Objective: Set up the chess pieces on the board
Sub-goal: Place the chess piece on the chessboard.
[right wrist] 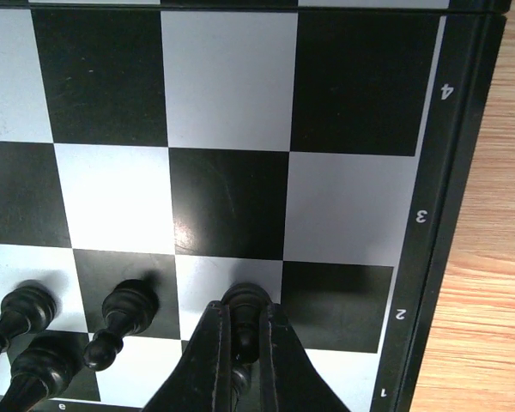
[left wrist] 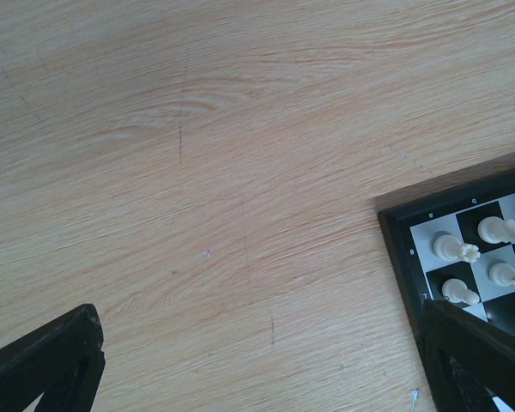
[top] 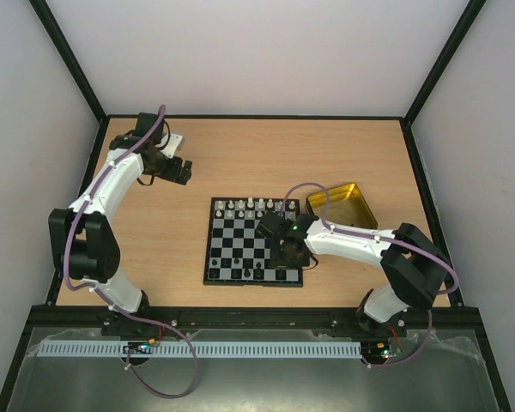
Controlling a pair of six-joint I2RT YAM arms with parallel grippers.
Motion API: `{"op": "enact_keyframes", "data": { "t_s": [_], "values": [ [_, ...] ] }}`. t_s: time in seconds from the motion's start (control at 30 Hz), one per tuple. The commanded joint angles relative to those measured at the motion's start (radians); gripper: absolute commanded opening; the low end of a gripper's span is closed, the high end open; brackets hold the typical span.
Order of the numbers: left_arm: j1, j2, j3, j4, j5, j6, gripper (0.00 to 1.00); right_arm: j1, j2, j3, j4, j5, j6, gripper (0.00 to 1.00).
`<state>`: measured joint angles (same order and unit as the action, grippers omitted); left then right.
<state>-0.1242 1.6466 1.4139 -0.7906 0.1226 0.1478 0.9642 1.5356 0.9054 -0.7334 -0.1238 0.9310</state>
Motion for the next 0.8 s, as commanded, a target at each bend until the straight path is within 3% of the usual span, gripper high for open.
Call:
{"op": "enact_keyframes", "data": {
  "t_s": [0.0,0.37,0.77],
  "values": [
    [-0.005,-0.005,0.006,0.005,0.0,-0.005,0.99,0.011,0.021,0.016,0.0,0.007,0.001,0.02],
    [-0.005,-0.008,0.008,0.002,-0.002,-0.002,0.99,0.012,0.04,0.022,0.003,0.007,-0.002,0.19],
    [-0.005,-0.007,0.006,0.004,0.001,-0.007,0.99,0.014,0.043,0.031,0.005,0.018,0.0,0.19]
  ]
}}
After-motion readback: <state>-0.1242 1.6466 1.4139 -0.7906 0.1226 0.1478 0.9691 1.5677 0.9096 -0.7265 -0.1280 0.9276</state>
